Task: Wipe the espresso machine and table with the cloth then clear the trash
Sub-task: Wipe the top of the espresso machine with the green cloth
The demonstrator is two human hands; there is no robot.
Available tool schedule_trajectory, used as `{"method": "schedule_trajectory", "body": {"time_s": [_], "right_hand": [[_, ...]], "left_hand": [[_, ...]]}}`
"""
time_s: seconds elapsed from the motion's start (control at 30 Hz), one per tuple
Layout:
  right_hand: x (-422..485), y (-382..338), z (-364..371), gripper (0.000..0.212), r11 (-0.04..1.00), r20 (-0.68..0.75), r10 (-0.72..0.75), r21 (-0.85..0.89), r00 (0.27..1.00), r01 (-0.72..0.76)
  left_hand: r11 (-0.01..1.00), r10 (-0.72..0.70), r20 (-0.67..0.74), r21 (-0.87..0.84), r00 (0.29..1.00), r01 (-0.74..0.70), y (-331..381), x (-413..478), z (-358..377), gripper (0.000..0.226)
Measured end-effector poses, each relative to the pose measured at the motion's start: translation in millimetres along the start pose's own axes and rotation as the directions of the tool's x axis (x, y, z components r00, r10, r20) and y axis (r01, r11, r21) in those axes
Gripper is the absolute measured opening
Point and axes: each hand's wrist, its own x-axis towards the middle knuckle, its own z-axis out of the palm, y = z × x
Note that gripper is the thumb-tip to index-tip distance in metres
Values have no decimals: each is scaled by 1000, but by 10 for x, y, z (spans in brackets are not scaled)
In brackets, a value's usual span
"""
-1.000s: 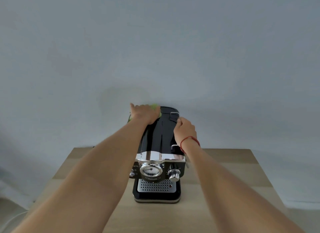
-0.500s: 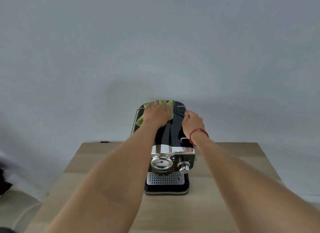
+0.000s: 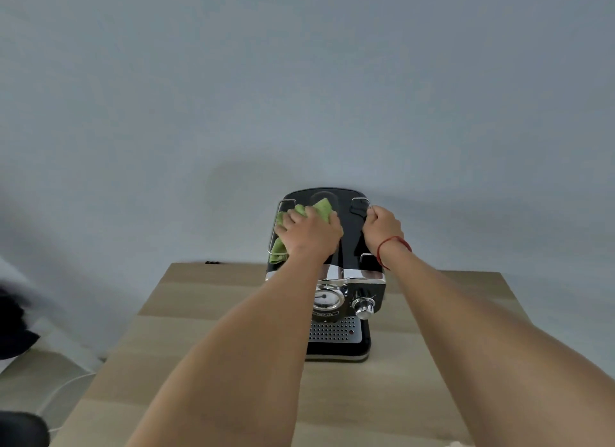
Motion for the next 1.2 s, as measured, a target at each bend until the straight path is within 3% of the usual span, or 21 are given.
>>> {"method": "schedule_trajectory", "body": {"time_s": [0.13, 0.4, 0.53, 0.63, 0.73, 0.8, 1.0, 1.2], "right_hand": [[-54, -15, 1, 39, 1000, 4, -2, 7, 1000, 2], [-22, 2, 19, 23, 1000, 18, -19, -12, 1000, 19], [-11, -9, 17, 22, 1000, 13, -16, -14, 1000, 16], [-14, -2, 44, 24, 1000, 9, -19, 7, 1000, 19], [-1, 20, 55, 30, 999, -6, -14, 31, 1000, 14], [4, 23, 57, 30, 998, 2, -21, 52, 1000, 21], [69, 77, 91, 29, 998, -2, -23, 62, 1000, 23], [125, 102, 92, 27, 1000, 21, -21, 8, 1000, 21]], "left_hand": [[966, -214, 91, -130, 972, 225, -78, -15, -134, 73], [976, -127, 265, 207, 956, 72, 116, -44, -126, 68], [972, 203, 168, 88, 965, -219, -18, -41, -39, 62], [958, 283, 125, 20, 951, -288, -128, 93, -56, 58], [842, 521, 114, 93, 846, -531, -89, 210, -9, 53], [789, 600, 85, 98, 796, -606, -75, 254, 27, 53], [853, 499, 110, 116, 860, -509, 85, 738, -8, 58], [935, 335, 132, 72, 933, -346, 164, 1025, 46, 86]]}}
